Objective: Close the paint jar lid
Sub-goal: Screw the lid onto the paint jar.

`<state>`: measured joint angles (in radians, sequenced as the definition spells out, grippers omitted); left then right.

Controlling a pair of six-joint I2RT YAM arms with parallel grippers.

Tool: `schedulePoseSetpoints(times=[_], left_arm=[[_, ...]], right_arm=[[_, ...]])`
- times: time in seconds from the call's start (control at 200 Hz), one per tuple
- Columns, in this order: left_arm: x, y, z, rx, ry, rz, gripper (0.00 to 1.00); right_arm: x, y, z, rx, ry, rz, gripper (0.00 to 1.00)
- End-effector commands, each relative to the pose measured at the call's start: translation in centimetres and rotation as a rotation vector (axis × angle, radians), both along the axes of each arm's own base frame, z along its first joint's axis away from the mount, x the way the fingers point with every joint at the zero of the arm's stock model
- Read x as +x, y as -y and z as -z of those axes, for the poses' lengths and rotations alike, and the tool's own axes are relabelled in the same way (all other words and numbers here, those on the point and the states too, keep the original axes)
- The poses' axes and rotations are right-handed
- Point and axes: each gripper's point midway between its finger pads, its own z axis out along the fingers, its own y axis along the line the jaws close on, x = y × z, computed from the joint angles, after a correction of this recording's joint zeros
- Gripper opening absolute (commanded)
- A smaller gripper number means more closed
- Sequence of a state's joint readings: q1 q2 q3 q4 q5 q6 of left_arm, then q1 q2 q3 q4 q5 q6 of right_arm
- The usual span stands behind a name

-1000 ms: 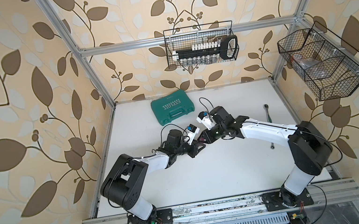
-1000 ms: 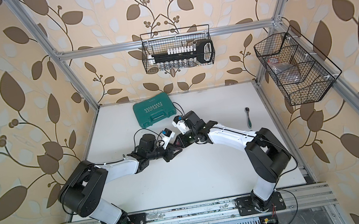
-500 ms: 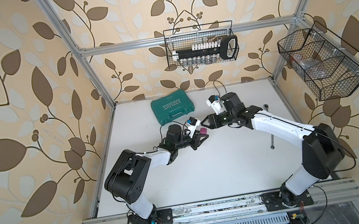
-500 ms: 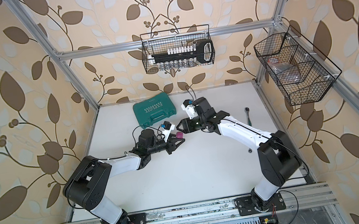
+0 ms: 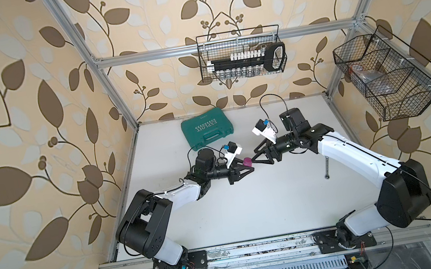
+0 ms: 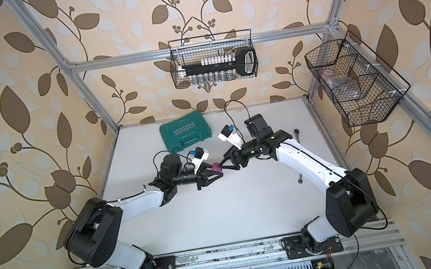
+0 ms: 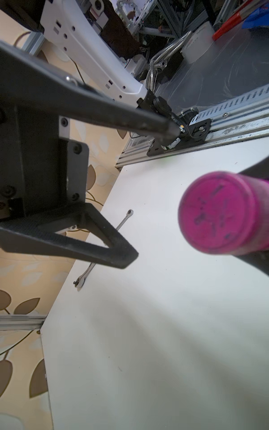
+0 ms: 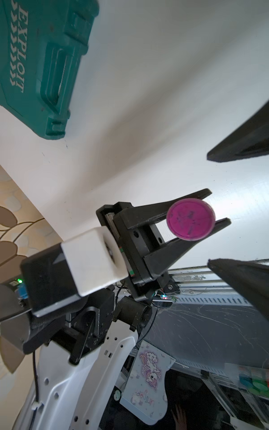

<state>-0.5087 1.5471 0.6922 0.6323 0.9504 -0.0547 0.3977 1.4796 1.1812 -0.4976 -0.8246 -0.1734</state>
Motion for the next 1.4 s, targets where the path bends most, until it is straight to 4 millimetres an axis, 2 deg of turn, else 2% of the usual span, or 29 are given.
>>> schedulePoseSetpoints(times=[0.0,0.25,0.485,0.64,1.015,1.205,1.395], left_arm=[[-0.7,-0.2,-1.4,-0.026,0.023,0.038,0.00],[-0.6,0.0,-1.7,-0.031,0.025,0.048,0.00],[-0.5,0.0,-1.7,-0.029,0.027,0.047,0.00],[-0.6,0.0,-1.7,-0.028,0.025,0.052,0.00],[-0.8,0.0,-1.5,-0.021,0.024,0.056,0.00],[-0.6,0.0,-1.5,-0.021,0.027,0.047,0.00],[0.3,0.2,-1.8,-0.019,0.055,-0.012,0.00]], right_arm=[[-1.4,-1.0,0.8,0.007,-0.011,-0.084,0.64],[-1.0,-1.6,1.6,-0.030,0.009,-0.083,0.63],[-1.1,-2.4,1.9,-0.035,0.000,-0.100,0.55],[-0.8,-2.7,2.0,-0.038,0.003,-0.094,0.45],[-0.2,-2.9,1.3,-0.033,0.005,-0.078,0.47],[-0.5,-3.2,1.5,-0.017,-0.020,-0.085,0.28],[-0.7,-4.2,2.1,-0.009,-0.049,-0.049,0.19]])
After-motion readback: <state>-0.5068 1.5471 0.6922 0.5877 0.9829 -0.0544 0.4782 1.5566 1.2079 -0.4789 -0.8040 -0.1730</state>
